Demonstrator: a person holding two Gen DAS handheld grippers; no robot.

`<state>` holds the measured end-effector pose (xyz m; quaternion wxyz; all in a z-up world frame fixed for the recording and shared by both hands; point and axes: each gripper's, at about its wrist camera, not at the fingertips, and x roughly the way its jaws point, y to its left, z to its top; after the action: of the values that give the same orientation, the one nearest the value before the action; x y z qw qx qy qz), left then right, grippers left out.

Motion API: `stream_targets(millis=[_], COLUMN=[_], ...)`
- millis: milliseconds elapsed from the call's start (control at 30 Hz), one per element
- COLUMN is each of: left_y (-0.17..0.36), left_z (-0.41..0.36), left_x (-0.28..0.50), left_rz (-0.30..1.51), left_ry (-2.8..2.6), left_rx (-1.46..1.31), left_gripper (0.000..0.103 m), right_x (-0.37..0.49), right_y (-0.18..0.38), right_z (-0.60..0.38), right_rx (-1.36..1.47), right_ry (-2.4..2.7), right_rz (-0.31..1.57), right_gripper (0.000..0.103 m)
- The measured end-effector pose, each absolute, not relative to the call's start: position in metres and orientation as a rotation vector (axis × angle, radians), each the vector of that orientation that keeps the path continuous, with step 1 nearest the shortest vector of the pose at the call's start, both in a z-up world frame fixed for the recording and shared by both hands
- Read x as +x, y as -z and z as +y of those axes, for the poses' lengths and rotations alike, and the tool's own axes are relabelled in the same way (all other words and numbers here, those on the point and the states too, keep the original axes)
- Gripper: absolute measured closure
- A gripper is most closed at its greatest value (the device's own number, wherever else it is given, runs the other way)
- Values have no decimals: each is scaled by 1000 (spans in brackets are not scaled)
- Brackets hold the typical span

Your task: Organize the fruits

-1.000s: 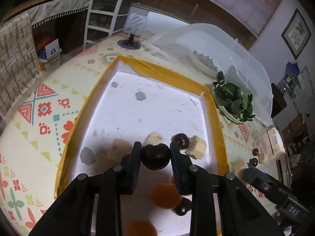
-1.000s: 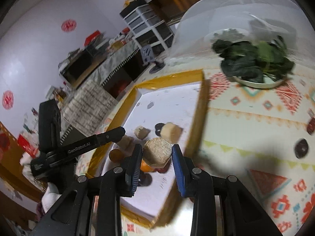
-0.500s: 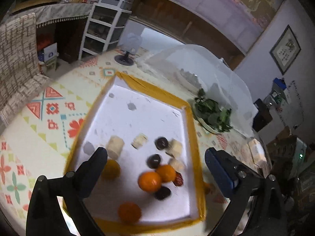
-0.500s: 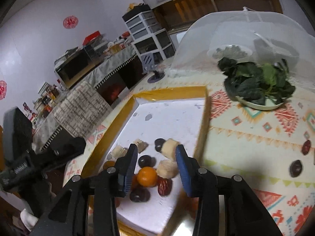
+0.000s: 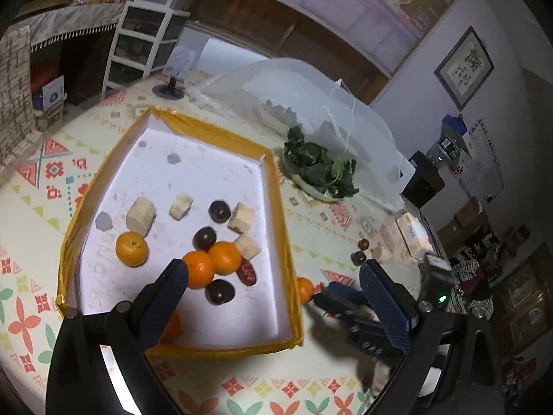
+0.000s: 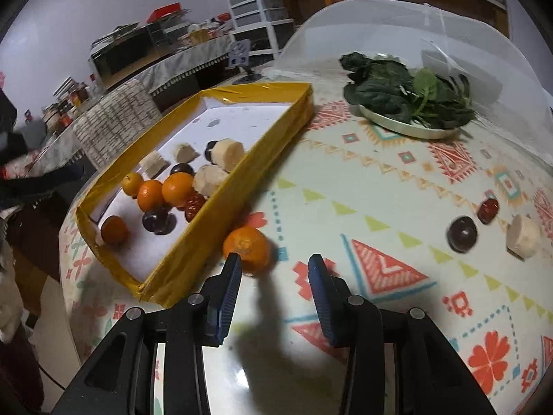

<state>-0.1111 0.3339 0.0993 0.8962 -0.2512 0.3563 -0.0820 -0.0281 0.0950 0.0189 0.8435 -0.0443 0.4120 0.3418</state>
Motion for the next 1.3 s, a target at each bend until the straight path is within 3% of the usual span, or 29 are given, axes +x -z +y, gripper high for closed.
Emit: stream_targets(millis=[233,300,433,833,1000,1300], left_y=[-113,-112,-110,-90,-74,-40], left_z=[322,316,298,219,185,126], left_x=[-110,-107,-100,-71,-57,-40], left_rz=[719,730,759,848,892,925], left_ry=[161,163,182,308,342,373], left_rx=[-512,-509,-493,-424,-379,-175], left_gripper=[4,4,4,4,4,4], right_x=[-22,-21,-21,-12,-10,45], right_y=[-12,-8,-8,-14,-42,-36], right_z=[114,117,111,6,-51,-120], right_rx=[-61,-31,-7,100,198,292], right_ry=[-772,-797,-762,-588,-548,-305], right_rz=[891,911,909,934,844,822], right_gripper=[60,69,70,68,64,62])
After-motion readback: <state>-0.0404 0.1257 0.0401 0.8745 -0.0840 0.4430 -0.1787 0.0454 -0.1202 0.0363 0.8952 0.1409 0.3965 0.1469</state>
